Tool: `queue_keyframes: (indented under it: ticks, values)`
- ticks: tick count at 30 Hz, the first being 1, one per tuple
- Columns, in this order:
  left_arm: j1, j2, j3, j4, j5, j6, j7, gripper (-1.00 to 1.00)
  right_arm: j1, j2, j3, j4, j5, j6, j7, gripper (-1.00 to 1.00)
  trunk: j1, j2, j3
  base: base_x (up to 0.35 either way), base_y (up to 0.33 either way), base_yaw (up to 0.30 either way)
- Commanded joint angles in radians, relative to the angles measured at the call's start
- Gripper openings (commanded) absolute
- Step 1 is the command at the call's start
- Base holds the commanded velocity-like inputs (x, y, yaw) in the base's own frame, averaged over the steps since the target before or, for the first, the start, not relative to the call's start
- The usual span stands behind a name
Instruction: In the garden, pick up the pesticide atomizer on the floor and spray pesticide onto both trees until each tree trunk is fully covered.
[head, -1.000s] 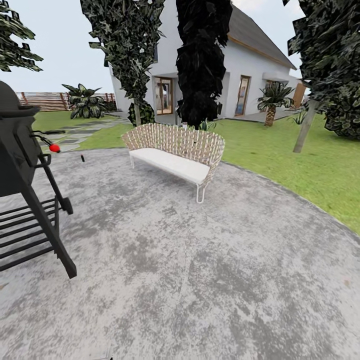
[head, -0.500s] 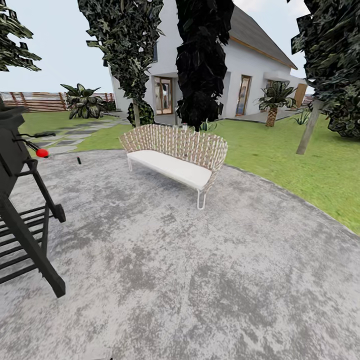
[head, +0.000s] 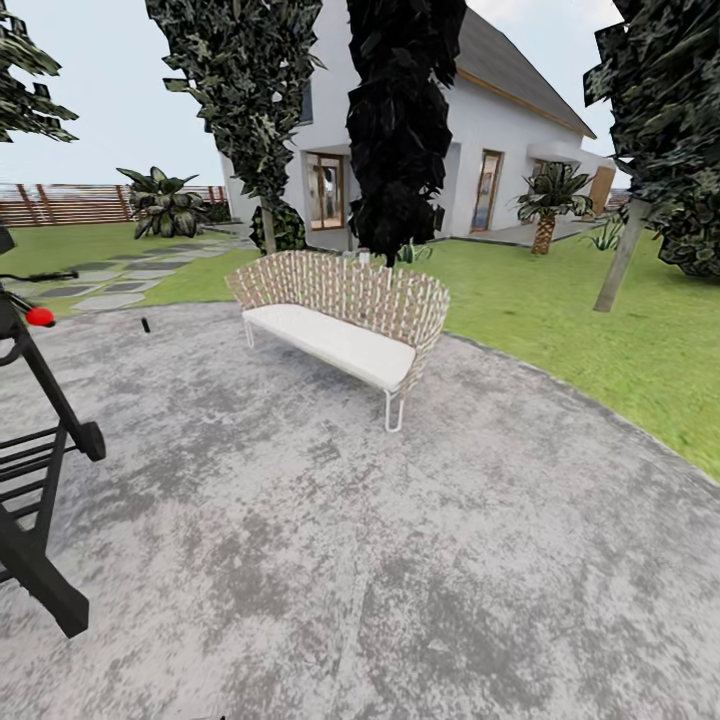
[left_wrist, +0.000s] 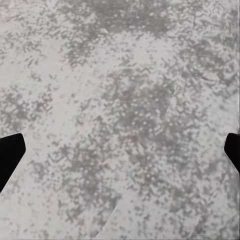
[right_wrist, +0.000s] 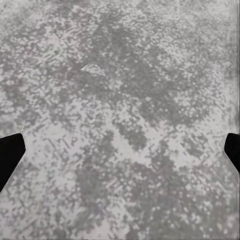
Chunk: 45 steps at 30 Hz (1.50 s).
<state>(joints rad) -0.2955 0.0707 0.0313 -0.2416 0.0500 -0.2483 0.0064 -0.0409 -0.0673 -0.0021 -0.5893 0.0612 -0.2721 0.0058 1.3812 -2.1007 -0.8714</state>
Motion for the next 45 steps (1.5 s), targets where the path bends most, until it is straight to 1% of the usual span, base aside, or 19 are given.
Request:
queue_keyframes:
  ticks: [1, 8, 38, 40, 45]
  values:
    - [-0.001, 0.0, 0.001, 0.001, 0.005, -0.003, 0.0, 1.0, -0.001, 0.0, 0.0, 0.001, 0.006, -0.003, 0.001, 1.0, 0.0, 0.0, -0.001, 0.287, -0.204, 0.0]
    - [-0.001, 0.0, 0.001, 0.001, 0.005, -0.003, 0.0, 1.0, -0.001, 0.0, -0.001, 0.002, 0.006, -0.003, 0.0, 1.0, 0.0, 0.0, -0.001, 0.287, -0.204, 0.1]
    - [0.0, 0.001, 0.002, 0.001, 0.004, -0.002, 0.0, 1.0, -0.001, 0.0, -0.002, 0.001, 0.006, -0.004, -0.003, 1.0, 0.0, 0.0, -0.001, 0.284, -0.204, 0.27]
    - [0.0, 0.002, 0.002, 0.001, 0.006, -0.002, 0.0, 1.0, -0.001, 0.0, -0.001, 0.001, 0.006, -0.004, -0.002, 1.0, 0.0, 0.0, -0.001, 0.284, -0.191, 0.273]
    - [0.0, 0.003, 0.002, 0.001, 0.028, -0.003, 0.0, 1.0, -0.001, 0.0, -0.001, 0.001, 0.006, -0.004, -0.002, 1.0, 0.0, 0.0, -0.001, 0.301, -0.144, 0.274]
